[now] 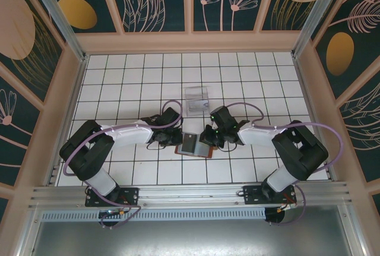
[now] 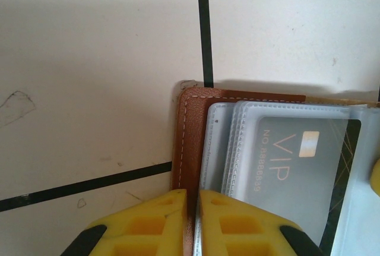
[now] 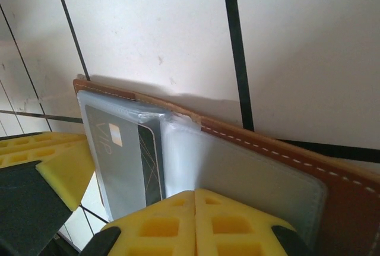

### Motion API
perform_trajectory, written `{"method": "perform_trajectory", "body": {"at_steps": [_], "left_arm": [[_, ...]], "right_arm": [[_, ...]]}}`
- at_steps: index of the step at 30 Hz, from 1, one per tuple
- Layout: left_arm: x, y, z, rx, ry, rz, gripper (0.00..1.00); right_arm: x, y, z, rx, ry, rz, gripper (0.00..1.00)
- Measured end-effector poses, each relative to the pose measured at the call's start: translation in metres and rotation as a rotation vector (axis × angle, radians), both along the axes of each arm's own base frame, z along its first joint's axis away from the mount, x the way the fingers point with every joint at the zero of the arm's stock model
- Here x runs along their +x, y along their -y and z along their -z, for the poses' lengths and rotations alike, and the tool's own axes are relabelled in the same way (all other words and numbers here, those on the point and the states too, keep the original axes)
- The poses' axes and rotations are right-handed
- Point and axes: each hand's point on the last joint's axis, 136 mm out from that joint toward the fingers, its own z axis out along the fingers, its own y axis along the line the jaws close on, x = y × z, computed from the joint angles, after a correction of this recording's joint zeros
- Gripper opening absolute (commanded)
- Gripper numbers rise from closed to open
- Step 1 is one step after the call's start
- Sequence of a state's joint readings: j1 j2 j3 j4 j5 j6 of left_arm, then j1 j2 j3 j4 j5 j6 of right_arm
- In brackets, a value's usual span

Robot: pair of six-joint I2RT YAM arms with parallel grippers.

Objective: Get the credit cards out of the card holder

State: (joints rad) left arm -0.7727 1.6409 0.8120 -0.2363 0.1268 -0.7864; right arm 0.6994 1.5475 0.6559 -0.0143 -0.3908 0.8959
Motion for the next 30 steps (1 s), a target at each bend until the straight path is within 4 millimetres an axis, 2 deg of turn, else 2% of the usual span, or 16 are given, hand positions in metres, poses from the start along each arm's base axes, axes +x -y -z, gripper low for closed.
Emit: {"method": "perform_trajectory", "body": {"at_steps": [7, 15, 30], "left_arm": [[0.000, 0.000, 0.000, 0.002, -0.002, 0.001, 0.14], [0.000, 0.000, 0.000, 0.004, 0.000, 0.008, 0.14], [0.000, 0.000, 0.000, 0.003, 0.000, 0.008, 0.14]], "right_arm": [[-0.001, -0.005, -0.006, 0.029, 0.007, -0.020, 0.20], [0.008, -0.017, -0.015, 0.070, 0.029, -0.036, 0.21], [0.008, -0.022, -0.001, 0.079, 0.004, -0.051, 0.23]]}}
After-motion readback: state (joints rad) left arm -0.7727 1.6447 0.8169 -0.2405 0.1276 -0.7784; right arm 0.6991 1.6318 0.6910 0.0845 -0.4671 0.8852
